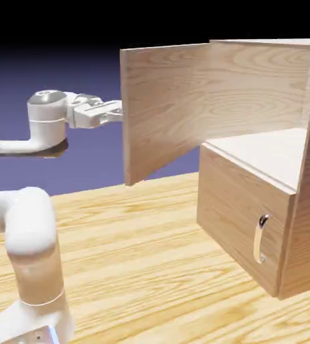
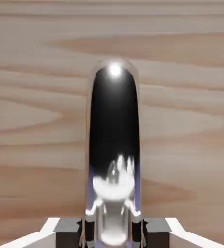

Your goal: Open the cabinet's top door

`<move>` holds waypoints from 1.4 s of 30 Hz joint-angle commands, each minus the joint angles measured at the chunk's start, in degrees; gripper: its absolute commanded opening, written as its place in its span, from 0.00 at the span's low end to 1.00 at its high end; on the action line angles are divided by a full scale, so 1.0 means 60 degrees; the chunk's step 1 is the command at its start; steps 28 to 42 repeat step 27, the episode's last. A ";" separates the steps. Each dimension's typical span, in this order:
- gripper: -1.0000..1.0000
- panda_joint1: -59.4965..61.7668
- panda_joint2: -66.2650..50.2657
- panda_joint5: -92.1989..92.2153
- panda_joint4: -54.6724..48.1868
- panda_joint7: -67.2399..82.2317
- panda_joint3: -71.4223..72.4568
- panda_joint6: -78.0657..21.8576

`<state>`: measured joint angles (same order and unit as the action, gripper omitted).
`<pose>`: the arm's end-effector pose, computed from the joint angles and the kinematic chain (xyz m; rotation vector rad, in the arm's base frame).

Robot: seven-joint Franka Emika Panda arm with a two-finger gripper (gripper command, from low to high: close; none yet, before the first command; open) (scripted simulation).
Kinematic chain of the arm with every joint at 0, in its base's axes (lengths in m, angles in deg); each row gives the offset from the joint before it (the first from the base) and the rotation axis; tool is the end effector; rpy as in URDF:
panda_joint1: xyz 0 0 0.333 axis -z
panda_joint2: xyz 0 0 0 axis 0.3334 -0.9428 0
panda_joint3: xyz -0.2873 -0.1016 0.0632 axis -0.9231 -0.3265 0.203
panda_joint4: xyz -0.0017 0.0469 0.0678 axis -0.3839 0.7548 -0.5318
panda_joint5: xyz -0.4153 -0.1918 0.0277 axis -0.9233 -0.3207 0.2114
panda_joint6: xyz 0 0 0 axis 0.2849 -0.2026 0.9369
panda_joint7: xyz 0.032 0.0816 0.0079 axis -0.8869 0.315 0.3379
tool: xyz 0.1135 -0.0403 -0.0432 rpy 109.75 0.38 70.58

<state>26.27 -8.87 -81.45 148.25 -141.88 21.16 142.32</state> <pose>0.2886 0.2367 0.5327 1.3244 -1.6531 2.1057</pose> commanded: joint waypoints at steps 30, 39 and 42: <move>0.00 0.6946 0.0175 0.2740 -0.9330 0.1518 0.4626 -0.7935; 0.00 0.6946 0.0175 0.2740 -0.9330 0.1518 0.4626 -0.7935; 0.00 0.6946 0.0175 0.2740 -0.9330 0.1518 0.4626 -0.7935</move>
